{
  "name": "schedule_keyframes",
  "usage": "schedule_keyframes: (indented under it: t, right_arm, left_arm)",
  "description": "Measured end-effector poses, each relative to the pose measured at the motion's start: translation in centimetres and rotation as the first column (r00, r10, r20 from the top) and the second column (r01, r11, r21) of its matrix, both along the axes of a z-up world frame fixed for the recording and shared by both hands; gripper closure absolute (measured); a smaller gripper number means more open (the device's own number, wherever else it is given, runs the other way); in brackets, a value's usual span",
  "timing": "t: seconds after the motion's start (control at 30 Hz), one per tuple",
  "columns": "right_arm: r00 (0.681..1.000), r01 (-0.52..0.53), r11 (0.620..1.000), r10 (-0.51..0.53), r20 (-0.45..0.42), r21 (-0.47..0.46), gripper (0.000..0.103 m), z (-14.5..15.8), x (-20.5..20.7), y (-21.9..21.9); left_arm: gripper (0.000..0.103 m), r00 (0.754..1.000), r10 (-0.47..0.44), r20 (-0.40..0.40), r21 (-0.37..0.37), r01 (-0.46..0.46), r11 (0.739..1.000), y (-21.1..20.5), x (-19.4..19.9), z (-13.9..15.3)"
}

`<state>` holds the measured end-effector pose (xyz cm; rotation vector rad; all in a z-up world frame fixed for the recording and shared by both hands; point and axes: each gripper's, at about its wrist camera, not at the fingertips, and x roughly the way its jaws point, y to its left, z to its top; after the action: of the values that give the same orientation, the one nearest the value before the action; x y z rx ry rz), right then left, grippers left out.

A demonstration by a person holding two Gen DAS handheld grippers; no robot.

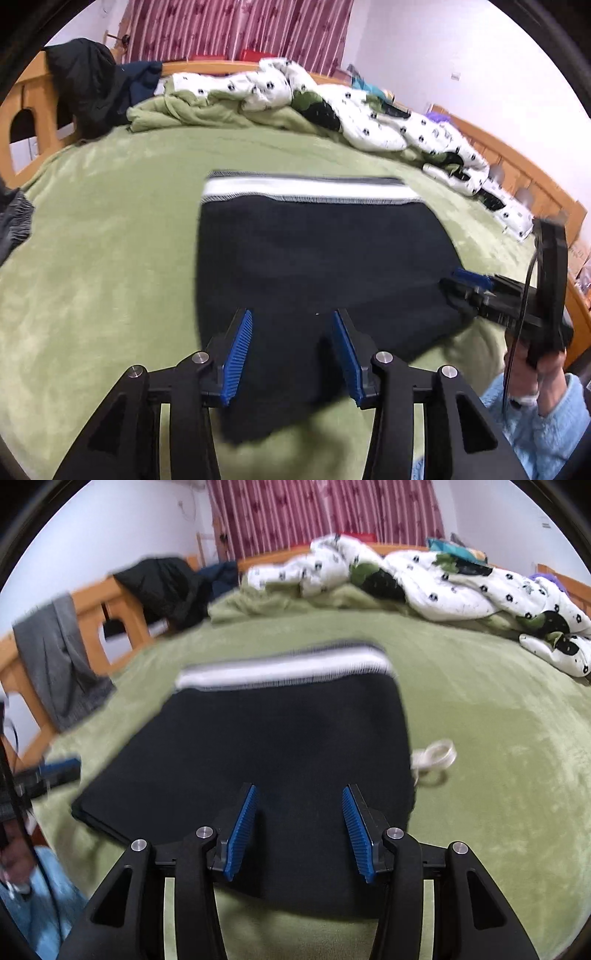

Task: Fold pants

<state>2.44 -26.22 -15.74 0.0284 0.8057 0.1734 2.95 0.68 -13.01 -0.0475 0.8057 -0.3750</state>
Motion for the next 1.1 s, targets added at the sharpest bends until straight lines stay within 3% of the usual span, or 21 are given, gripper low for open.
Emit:
schedule_keyframes:
  t: [0.07, 0.13, 0.23, 0.4, 0.6, 0.8, 0.97, 1.1]
  right_arm:
    - [0.999, -0.007, 1.0, 0.008, 0.032, -0.026, 0.055, -0.6, -0.9, 0.1]
    - [1.0, -0.015, 0.999, 0.016, 0.02, -0.035, 0.055, -0.6, -1.4, 0.0]
    - [1.0, -0.016, 1.0, 0.016, 0.017, -0.022, 0.055, -0.8, -1.6, -0.4]
    - [1.0, 0.005, 1.0, -0.005, 0.01, -0.012, 0.055, -0.5, -1.4, -0.4]
    - [0.999, 0.024, 1.0, -0.024, -0.022, 0.01, 0.054, -0.2, -1.8, -0.5]
    - [0.995, 0.085, 0.996, -0.085, -0.057, -0.009, 0.054, 0.6, -3.1, -0.8]
    - [0.989, 0.144, 0.989, -0.145, -0.034, -0.038, 0.054, 3.2, -5.1, -1.3]
    - [0.986, 0.169, 0.983, -0.168, 0.02, -0.069, 0.052, 7.0, -7.1, -0.9]
  left_arm:
    - [0.058, 1.0, 0.001, -0.022, 0.053, 0.001, 0.999, -1.1, 0.2, -1.8]
    - [0.057, 0.999, -0.001, 0.049, 0.093, -0.003, 0.996, -1.5, -1.4, -2.6]
    - [0.056, 0.998, -0.002, 0.07, 0.124, -0.007, 0.992, -1.9, -3.0, -2.8]
    - [0.054, 0.999, 0.022, 0.035, 0.083, -0.025, 0.996, -1.4, -3.2, -2.3]
    - [0.054, 0.999, 0.047, 0.015, 0.095, -0.048, 0.994, -1.0, -3.0, -2.1]
    - [0.053, 0.992, 0.11, -0.058, 0.081, -0.105, 0.991, -0.2, -3.5, -1.7]
    - [0.051, 0.982, 0.159, -0.098, 0.105, -0.149, 0.983, 0.7, -4.7, -0.8]
    - [0.051, 0.982, 0.166, -0.085, 0.054, -0.162, 0.985, 1.2, -6.5, 2.9]
